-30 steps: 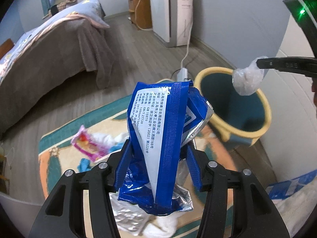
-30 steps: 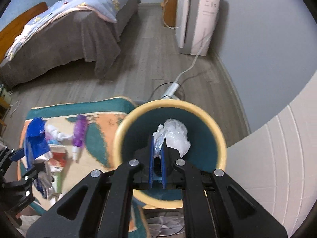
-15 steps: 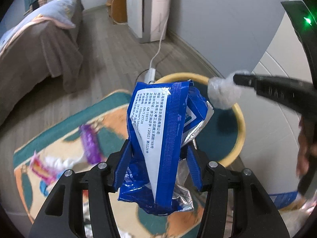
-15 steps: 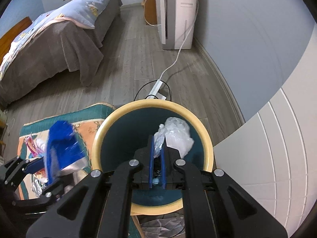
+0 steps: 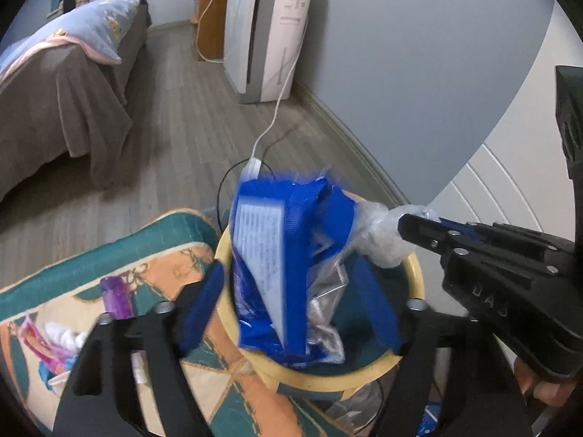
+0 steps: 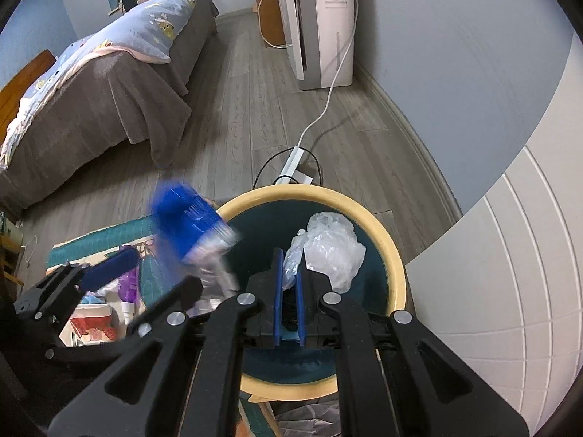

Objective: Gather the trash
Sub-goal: 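Lower the blue wrapper packet into the bin and open the left tool, then move both tools back over the remaining trash on the cushion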

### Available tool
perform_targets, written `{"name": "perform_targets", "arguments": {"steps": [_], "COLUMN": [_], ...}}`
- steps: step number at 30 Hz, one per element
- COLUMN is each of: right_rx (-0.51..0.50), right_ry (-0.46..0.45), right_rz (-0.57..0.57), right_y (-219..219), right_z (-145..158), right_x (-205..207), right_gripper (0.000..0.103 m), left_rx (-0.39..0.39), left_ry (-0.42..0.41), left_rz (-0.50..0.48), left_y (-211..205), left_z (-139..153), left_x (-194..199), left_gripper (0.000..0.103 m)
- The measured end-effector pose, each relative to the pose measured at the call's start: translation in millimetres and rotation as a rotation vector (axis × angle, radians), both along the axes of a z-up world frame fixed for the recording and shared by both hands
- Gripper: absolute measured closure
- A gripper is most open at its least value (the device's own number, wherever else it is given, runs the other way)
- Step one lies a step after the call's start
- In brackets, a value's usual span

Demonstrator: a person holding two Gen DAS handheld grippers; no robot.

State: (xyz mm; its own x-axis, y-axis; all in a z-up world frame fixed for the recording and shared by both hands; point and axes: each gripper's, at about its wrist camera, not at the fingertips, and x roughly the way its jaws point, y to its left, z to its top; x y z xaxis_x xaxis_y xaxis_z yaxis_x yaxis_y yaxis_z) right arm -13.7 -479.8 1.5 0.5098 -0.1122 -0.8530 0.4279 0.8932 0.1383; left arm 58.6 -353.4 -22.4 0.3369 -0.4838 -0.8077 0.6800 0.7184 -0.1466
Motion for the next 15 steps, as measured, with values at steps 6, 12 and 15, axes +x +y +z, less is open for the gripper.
{"name": "perform_targets", "arguments": {"steps": [6,12,15], "right_rx": [0.006,-0.013,-0.027], "right_ry": [0.005,0.009,0.006], "right_rz": [-0.005,0.002,0.015], "right_y": [0,10,17], "right_z": [-1,2,5], "right_x": [1,5,7], "right_gripper": [0.097,0.060,0.042], "left_rx": [0.008,0.050,0.077], "left_ry": [-0.030,-0.057,-0.083], "left_rz": [0.046,0.081,0.096], "left_y": [17,44,63], "left_z": [0,-4,-1], "left_x": [4,7,7], "left_gripper": [0.015,0.013,0.012]}}
